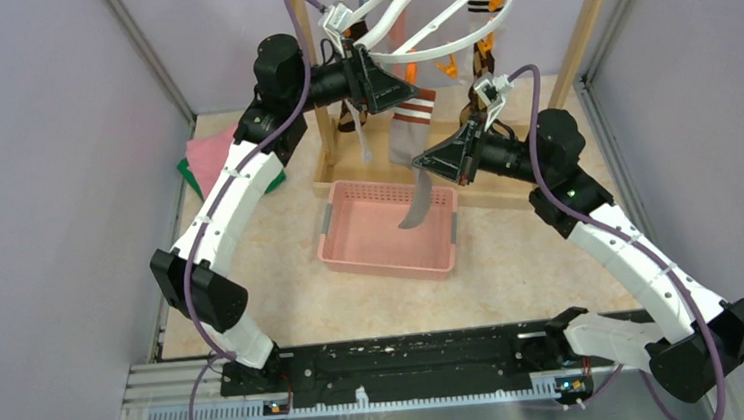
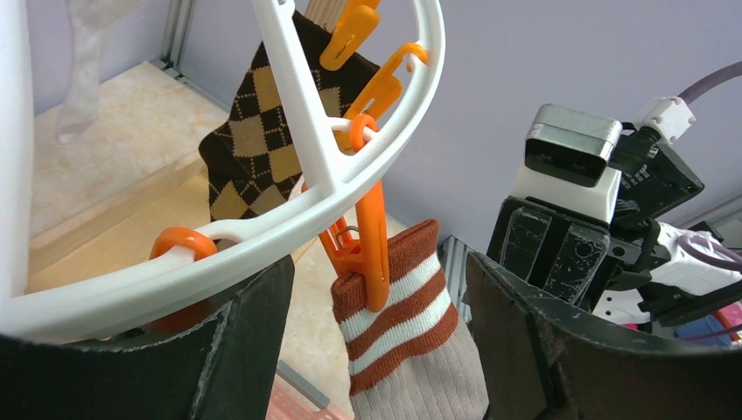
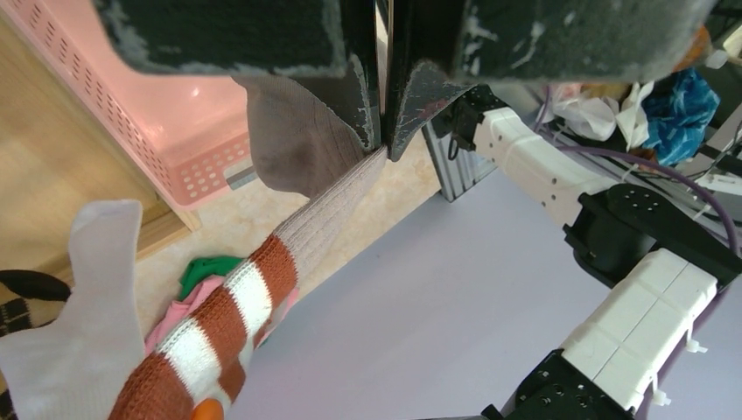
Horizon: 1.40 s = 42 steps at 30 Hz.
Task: Remove the socks clipped to the hanger
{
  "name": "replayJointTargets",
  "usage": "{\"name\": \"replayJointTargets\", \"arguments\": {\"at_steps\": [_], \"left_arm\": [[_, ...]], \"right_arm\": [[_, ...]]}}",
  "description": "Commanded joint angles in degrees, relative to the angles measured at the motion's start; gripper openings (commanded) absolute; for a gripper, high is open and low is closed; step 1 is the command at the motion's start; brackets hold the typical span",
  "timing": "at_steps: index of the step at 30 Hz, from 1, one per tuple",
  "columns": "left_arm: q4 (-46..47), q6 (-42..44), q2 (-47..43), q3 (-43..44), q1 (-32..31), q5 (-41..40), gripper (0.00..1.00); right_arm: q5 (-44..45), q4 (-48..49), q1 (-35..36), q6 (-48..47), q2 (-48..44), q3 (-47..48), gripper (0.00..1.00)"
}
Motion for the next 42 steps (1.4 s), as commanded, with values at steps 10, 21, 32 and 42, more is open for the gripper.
{"name": "replayJointTargets", "arguments": {"at_steps": [10, 21, 32, 42], "left_arm": [[11.8, -5.0, 0.0, -3.1, 0.5, 2.6, 0.95], [12.3, -6.4, -3.2, -10.0, 1.4, 4.4, 0.95], [16.1, -10.0, 0.8, -5.1, 2.0, 6.9, 0.96], [15.0, -7.3, -4.8, -12.9, 3.6, 6.2, 0.99]], "right_arm": [[-5.8, 7.7, -0.6, 6.2, -2.0, 1.2, 0.00], [-6.2, 7.1, -1.9, 6.5, -2.1, 1.9, 0.00], [-7.5, 10.9, -2.1, 10.0, -1.5, 0.3, 0.00], [-8.3, 6.1, -3.1, 7.7, -2.1, 4.4, 0.00]]}}
